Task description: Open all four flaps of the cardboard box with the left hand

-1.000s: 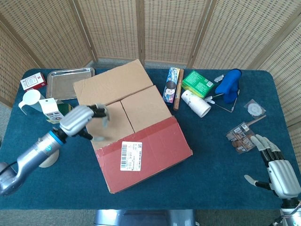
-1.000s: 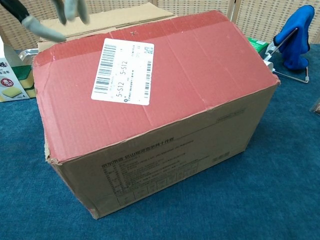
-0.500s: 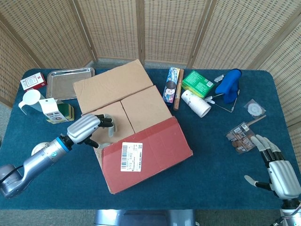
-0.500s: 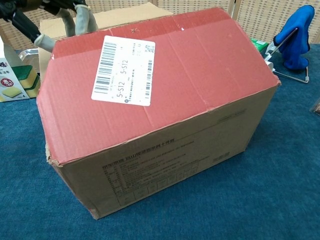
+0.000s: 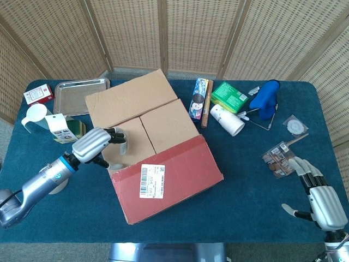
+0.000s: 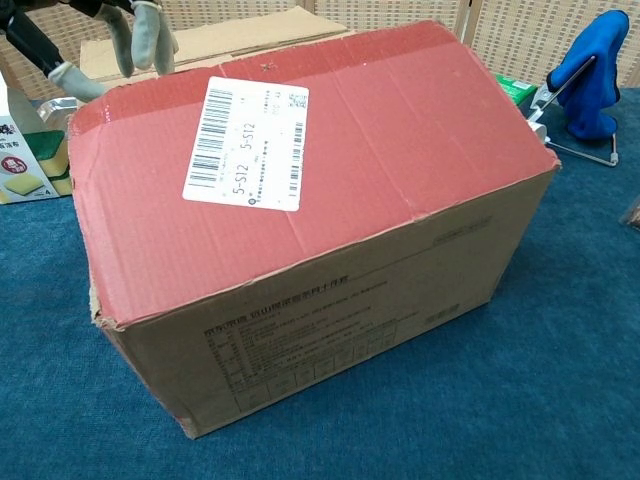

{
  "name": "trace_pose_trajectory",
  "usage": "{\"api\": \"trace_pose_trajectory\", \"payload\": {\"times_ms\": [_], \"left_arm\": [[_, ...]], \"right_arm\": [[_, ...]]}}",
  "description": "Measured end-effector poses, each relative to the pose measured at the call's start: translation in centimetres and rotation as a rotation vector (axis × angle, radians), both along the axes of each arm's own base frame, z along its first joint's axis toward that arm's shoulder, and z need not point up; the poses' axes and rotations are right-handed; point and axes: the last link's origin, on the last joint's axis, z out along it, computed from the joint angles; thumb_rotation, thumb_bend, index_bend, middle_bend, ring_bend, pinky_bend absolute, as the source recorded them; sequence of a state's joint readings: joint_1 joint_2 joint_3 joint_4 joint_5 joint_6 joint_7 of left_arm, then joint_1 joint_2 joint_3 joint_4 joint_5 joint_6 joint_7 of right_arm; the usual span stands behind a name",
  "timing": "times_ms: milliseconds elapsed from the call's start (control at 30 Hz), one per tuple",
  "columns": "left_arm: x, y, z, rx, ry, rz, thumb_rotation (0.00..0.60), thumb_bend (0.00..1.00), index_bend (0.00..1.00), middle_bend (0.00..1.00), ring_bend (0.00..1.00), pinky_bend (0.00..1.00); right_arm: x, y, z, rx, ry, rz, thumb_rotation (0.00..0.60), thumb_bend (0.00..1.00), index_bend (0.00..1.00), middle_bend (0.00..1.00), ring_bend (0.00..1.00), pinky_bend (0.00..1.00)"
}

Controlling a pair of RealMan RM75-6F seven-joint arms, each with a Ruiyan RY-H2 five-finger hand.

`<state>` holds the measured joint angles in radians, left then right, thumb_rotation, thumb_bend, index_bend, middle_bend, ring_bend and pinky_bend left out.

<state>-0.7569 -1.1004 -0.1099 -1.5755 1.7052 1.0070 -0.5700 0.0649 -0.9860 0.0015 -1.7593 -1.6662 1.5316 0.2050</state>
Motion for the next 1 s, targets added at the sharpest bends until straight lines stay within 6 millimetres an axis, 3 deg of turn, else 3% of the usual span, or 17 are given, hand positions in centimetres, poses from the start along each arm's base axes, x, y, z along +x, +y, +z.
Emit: {"api": "trace_pose_trajectory", "payload": {"times_ms": [533, 767, 1000], "left_arm": [[0.1, -1.0, -1.5, -0.056, -0.01, 0.016, 0.6, 0.12, 0.55, 0.48, 0.3, 0.45], [0.6, -1.8, -1.2, -0.093, -0.076, 0.033, 0.6, 0.12, 0.55, 0.47, 0.3, 0.45], [1.5, -2.3, 0.4, -0.142, -0.2, 0.06, 0.6, 0.12, 0.55, 0.47, 0.3, 0.44]], "right_arm": [[0.1, 0.2, 0.1, -0.002, -0.003, 0.007, 0.6, 0.0, 0.0, 0.0, 0.0, 0.13], [0.3, 0.4, 0.0, 0.001, 0.002, 0.014, 0.6, 0.0, 0.0, 0.0, 0.0, 0.13], [0.3, 0.4, -0.1, 0.001, 0.006, 0.014, 0.6, 0.0, 0.0, 0.0, 0.0, 0.13]]}}
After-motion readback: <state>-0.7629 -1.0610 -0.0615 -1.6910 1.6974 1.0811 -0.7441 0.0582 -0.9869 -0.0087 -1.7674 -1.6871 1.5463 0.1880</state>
